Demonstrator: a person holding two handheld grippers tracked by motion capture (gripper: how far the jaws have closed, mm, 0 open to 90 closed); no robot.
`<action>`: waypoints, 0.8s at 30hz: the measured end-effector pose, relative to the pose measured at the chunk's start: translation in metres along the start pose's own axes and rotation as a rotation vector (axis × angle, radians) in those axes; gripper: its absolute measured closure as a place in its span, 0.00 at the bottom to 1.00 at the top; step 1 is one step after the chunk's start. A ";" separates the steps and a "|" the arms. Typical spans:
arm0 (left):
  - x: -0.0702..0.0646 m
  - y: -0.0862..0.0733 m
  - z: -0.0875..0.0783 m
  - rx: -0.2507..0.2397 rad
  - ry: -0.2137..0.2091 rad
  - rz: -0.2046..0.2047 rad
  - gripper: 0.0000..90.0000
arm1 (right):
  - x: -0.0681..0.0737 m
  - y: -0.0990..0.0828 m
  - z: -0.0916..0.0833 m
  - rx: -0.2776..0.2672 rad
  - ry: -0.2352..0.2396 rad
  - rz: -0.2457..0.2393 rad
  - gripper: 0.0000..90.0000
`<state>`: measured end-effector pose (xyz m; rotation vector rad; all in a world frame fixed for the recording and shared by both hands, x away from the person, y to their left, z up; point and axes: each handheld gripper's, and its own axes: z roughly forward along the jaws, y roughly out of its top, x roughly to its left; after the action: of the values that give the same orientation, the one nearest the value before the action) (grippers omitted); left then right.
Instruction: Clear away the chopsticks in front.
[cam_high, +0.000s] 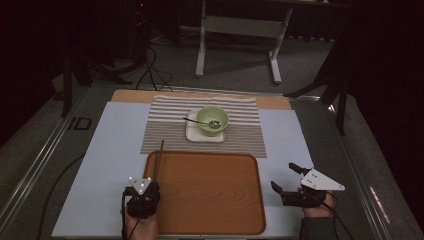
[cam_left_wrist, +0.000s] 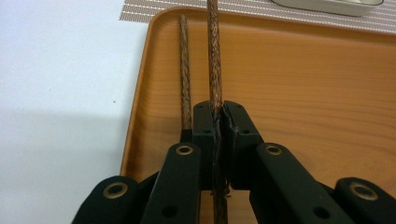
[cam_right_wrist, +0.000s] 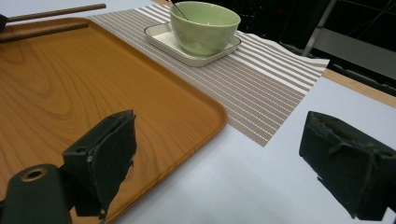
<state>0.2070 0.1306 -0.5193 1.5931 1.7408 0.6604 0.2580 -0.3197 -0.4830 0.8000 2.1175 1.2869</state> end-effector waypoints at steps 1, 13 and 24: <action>0.000 -0.001 0.000 -0.001 0.000 0.001 0.95 | 0.000 0.000 0.000 0.000 0.000 0.000 0.12; 0.000 -0.007 -0.005 0.008 0.000 0.002 0.94 | 0.000 0.000 0.000 0.000 0.001 0.000 0.12; -0.001 -0.018 -0.008 0.035 0.012 -0.008 0.94 | 0.000 0.000 0.000 -0.002 0.003 0.001 0.12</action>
<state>0.1897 0.1285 -0.5278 1.6077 1.7752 0.6398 0.2578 -0.3193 -0.4826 0.7992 2.1178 1.2914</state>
